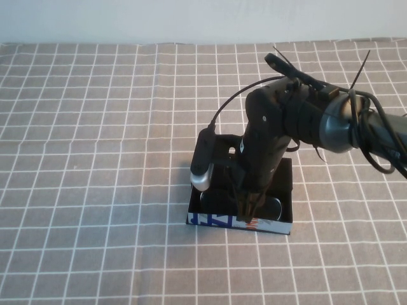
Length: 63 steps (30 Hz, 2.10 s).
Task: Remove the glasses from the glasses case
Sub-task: Pick up the glasses from the glasses case, then place the glasses on the table
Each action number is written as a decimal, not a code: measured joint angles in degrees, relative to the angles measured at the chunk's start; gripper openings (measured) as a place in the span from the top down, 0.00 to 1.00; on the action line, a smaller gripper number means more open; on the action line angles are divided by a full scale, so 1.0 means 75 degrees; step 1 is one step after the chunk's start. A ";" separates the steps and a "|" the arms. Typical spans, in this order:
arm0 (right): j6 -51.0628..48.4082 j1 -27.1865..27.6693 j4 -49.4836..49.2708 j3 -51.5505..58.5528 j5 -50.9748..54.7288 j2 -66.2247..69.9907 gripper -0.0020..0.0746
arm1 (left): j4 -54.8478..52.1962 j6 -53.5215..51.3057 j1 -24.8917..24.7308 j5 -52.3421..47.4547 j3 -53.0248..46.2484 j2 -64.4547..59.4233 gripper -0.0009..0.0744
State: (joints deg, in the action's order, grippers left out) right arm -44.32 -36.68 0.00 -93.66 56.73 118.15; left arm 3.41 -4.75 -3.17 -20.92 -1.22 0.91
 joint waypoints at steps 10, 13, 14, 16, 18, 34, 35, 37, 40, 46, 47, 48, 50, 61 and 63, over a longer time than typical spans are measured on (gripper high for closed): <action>0.0000 -0.0003 -0.0110 -0.0062 0.0318 -0.0078 0.95 | 0.0000 0.0000 0.0000 0.0000 0.0000 0.0000 0.99; 0.0000 -0.0003 -0.0093 -0.0093 0.0354 -0.0182 0.97 | 0.0000 0.0000 0.0000 0.0000 0.0000 0.0000 0.99; 0.0000 -0.0003 -0.0061 -0.0093 0.0366 -0.0236 0.97 | 0.0000 0.0000 0.0000 0.0000 0.0000 0.0000 0.99; 0.0000 -0.0003 0.0000 -0.0099 0.0403 -0.0398 0.97 | 0.0000 0.0000 0.0000 0.0000 0.0000 0.0000 0.99; 0.0000 -0.0003 0.0000 -0.0099 0.0438 -0.0676 0.97 | 0.0000 0.0000 0.0000 0.0000 0.0000 0.0000 0.99; 0.1492 0.2140 -0.1885 -0.0036 0.1084 -0.2899 0.97 | 0.0000 0.0000 0.0000 0.0000 0.0000 0.0000 0.99; 0.1860 0.2314 -0.1925 0.0073 0.1052 -0.2975 0.97 | 0.0000 0.0000 0.0000 0.0000 0.0000 0.0000 0.99; 0.2542 0.2631 -0.1993 0.0419 0.1036 -0.3078 0.97 | 0.0000 0.0000 0.0000 0.0000 0.0000 0.0000 0.99; 0.3288 0.3094 -0.2167 0.1357 0.0931 -0.3113 0.97 | 0.0000 0.0000 0.0000 0.0000 0.0000 0.0000 0.99; 0.3470 0.3874 -0.3404 0.3692 -0.0722 -0.3258 0.97 | 0.0000 0.0000 0.0000 0.0000 0.0000 0.0000 0.99; 0.3418 0.3931 -0.3699 0.3956 -0.0972 -0.3277 0.97 | 0.0000 0.0000 0.0000 0.0000 0.0000 0.0000 0.99; 0.3368 0.3974 -0.3920 0.4249 -0.1263 -0.3281 0.97 | 0.0000 0.0000 0.0000 0.0000 0.0000 0.0000 0.99; 0.3329 0.3988 -0.4146 0.4726 -0.1685 -0.3281 0.97 | 0.0000 0.0000 0.0000 0.0000 0.0000 0.0000 0.99; 0.3288 0.4015 -0.4226 0.5419 -0.3005 -0.3207 0.92 | 0.0000 0.0000 0.0000 0.0000 0.0000 0.0000 0.99; 0.3288 0.4015 -0.4226 0.5380 -0.2944 -0.3207 0.85 | 0.0000 0.0000 0.0000 0.0000 0.0000 0.0000 0.99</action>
State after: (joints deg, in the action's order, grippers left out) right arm -19.65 -6.56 -31.70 -53.32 34.64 94.10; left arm 3.41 -4.75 -3.17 -20.92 -1.22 0.91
